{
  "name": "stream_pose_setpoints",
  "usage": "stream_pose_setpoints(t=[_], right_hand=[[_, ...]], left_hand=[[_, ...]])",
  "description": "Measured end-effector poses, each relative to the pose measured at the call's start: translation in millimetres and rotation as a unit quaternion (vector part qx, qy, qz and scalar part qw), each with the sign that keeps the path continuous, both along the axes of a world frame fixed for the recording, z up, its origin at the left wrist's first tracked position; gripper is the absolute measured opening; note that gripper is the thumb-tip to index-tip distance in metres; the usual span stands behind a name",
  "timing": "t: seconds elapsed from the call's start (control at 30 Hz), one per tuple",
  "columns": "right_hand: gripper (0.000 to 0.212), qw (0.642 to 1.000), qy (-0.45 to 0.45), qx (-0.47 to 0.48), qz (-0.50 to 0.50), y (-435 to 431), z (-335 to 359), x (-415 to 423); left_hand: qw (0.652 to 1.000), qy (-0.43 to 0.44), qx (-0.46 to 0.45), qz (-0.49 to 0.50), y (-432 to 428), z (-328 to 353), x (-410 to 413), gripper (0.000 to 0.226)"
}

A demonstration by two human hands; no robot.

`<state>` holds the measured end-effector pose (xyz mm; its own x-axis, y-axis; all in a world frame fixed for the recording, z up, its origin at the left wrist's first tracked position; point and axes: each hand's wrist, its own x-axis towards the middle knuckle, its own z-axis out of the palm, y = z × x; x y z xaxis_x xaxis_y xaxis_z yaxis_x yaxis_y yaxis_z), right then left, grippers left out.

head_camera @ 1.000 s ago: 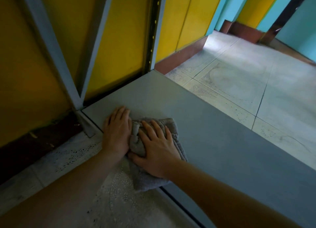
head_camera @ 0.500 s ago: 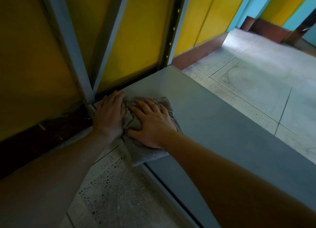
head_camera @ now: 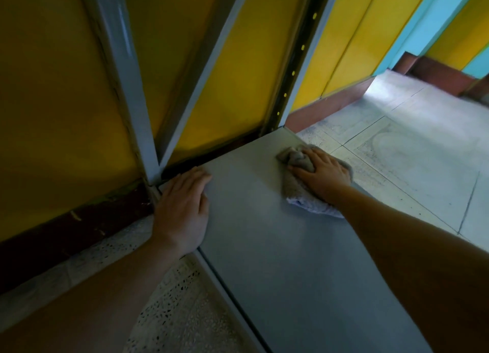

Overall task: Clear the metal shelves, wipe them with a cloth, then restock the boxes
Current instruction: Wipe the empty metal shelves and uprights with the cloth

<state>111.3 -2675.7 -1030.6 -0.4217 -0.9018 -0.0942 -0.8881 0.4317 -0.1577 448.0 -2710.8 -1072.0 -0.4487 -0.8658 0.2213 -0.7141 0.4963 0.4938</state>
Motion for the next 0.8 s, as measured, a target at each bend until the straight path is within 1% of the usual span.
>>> stream_pose_setpoints(t=[0.17,0.33,0.43,0.47,0.53,0.6,0.67,0.73,0.8], right_hand=[[0.082,1.000,0.009,0.007,-0.008,-4,-7,-3],[0.084,1.000,0.020,0.017,-0.011,-3,-3,9],[0.082,1.000,0.013,0.018,0.006,14,7,63],[0.082,0.999,0.010,0.025,0.027,25,10,92],[0.086,0.993,0.005,0.063,0.100,57,12,161],[0.090,0.986,0.009,0.068,0.150,88,6,217],[0.093,0.987,0.012,0.068,0.148,97,6,238],[0.096,0.986,0.017,0.071,0.151,92,6,234],[0.098,0.983,0.021,0.069,0.170,91,7,229]], left_hand=[[1.000,-0.014,-0.009,0.002,0,0,0,0.061],[1.000,-0.014,0.007,-0.013,1,8,-1,0.055],[1.000,-0.021,0.012,-0.014,1,12,2,0.059],[0.999,-0.025,0.018,-0.016,2,13,3,0.060],[0.998,-0.048,0.036,-0.022,2,13,4,0.059],[0.997,-0.054,0.042,-0.024,-1,9,2,0.049],[0.998,-0.046,0.044,-0.017,-4,9,3,0.047],[0.998,-0.045,0.040,-0.013,-4,10,2,0.051],[0.999,-0.025,0.018,-0.014,-4,8,1,0.048]])
